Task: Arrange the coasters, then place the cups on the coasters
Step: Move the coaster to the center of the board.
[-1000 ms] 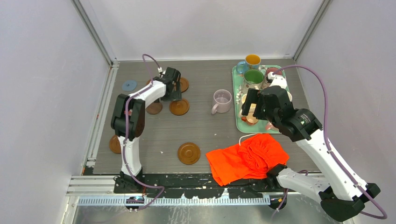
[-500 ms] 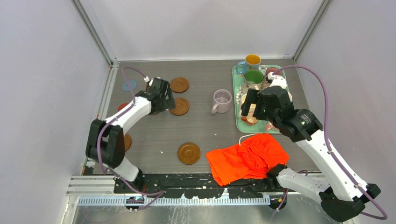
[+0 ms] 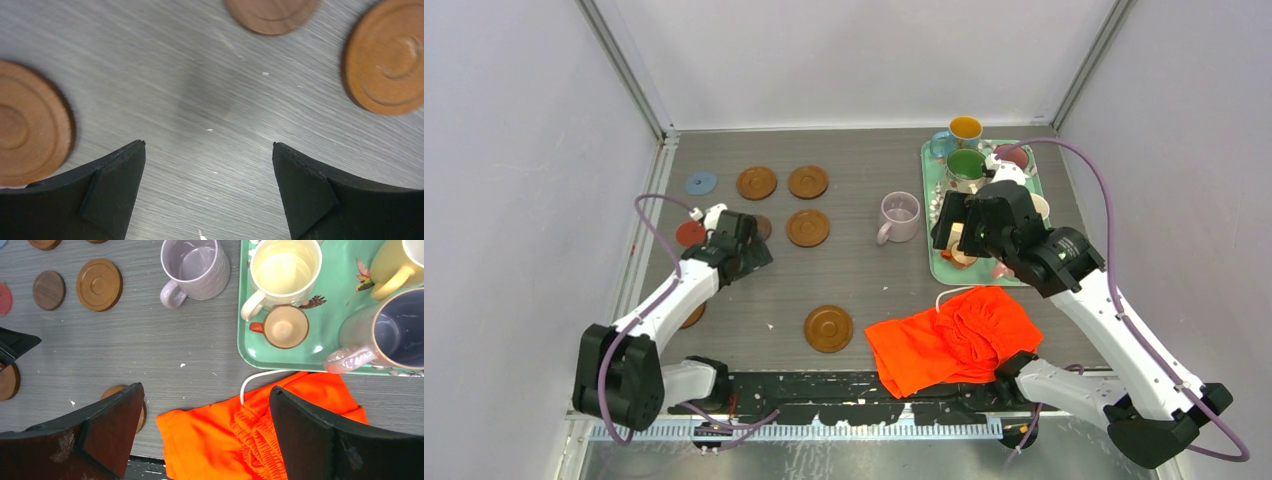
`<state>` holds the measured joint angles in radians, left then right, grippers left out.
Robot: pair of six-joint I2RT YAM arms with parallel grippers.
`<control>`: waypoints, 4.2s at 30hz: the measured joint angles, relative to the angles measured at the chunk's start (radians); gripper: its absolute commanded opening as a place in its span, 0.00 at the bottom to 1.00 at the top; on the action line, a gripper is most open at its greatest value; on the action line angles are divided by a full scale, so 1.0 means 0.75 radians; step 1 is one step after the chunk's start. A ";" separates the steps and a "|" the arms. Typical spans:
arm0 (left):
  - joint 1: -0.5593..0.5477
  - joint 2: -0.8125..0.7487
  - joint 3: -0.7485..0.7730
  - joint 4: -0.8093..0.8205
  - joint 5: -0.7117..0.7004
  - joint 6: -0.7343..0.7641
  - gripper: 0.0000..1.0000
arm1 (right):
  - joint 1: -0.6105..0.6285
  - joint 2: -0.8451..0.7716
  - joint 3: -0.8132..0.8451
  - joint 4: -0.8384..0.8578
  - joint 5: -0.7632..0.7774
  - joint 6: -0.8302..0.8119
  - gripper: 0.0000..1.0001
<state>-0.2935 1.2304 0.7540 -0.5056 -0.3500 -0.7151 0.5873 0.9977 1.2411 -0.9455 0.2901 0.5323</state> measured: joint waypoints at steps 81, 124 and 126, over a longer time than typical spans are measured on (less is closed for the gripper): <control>0.321 -0.037 -0.229 0.246 0.166 -0.182 1.00 | 0.056 0.085 -0.040 0.075 -0.053 0.067 1.00; -1.091 0.201 0.051 0.001 0.092 -0.333 1.00 | 0.056 -0.002 -0.077 0.043 0.082 0.081 1.00; -1.131 0.234 0.070 0.001 0.091 -0.340 1.00 | 0.056 -0.002 -0.077 0.043 0.087 0.082 1.00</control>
<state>-1.1416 1.4063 0.8062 -0.5049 -0.2817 -0.9703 0.6292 0.9962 1.1835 -0.9134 0.3553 0.5941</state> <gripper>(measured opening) 0.996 0.996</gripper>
